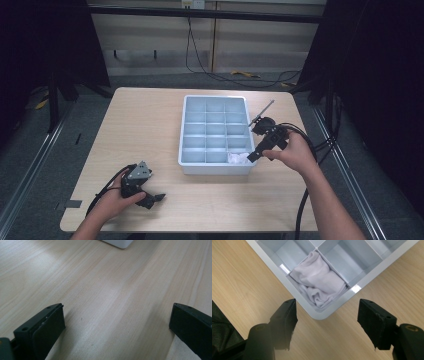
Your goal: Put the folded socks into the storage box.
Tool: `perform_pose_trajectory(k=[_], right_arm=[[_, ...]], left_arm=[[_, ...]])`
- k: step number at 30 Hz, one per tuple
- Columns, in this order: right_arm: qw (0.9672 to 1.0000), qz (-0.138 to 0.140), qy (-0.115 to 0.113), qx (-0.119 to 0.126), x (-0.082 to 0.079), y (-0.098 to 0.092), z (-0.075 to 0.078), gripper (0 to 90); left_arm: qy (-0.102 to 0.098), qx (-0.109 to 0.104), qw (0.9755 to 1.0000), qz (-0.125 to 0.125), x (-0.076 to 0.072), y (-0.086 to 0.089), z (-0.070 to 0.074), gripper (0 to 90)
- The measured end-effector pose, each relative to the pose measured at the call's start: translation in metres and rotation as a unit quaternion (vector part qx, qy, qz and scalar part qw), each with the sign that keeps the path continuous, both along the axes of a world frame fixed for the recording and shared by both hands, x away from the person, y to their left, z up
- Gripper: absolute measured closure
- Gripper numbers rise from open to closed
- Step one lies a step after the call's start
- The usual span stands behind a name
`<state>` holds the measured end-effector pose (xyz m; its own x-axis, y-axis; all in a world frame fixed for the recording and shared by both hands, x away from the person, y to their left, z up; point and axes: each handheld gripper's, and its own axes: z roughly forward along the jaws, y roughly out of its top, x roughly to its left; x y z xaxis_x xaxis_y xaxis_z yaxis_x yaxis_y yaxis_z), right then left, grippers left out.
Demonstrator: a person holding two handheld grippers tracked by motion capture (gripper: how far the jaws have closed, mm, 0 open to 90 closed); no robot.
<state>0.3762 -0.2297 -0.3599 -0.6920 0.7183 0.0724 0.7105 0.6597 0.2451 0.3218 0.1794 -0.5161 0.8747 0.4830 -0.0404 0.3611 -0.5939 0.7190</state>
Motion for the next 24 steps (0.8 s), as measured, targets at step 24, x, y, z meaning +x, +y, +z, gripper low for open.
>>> perform_pose_trajectory(k=[24], right_arm=[[0.9997,-0.022,-0.011,0.005,-0.012,-0.028,-0.003,25.6]], left_arm=[[0.000,0.000,1.0000,0.000,0.000,0.000,0.000,0.0]])
